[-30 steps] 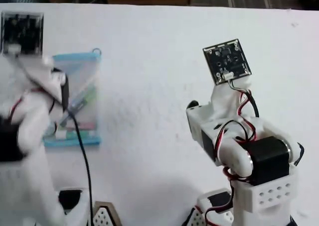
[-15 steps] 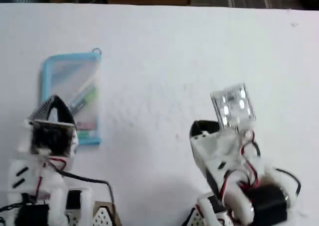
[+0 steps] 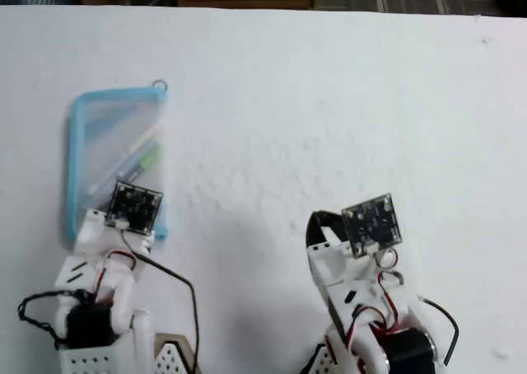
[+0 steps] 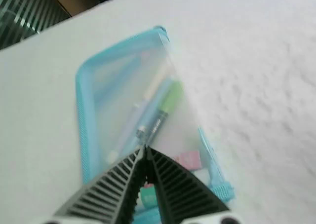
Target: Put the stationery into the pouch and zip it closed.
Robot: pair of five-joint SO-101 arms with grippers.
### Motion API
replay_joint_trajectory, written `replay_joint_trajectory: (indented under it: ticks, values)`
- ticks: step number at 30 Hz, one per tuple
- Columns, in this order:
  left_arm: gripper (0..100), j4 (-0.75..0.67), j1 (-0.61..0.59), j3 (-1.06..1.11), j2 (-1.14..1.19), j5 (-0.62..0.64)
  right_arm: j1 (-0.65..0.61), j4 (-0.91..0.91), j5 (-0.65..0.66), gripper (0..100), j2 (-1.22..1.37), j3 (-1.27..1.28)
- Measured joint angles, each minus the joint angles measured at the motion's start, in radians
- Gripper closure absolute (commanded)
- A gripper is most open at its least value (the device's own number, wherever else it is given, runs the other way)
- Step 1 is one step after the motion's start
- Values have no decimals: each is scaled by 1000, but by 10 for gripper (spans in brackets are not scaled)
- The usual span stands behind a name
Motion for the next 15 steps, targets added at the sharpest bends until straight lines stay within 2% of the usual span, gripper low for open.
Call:
replay_joint_trajectory:
  ticks: [5, 15]
  values:
    - [976, 0, 0, 173, 0, 0, 0, 0, 0, 981, -21, 124]
    - [976, 0, 0, 189, -2, 0, 0, 0, 0, 981, -21, 244]
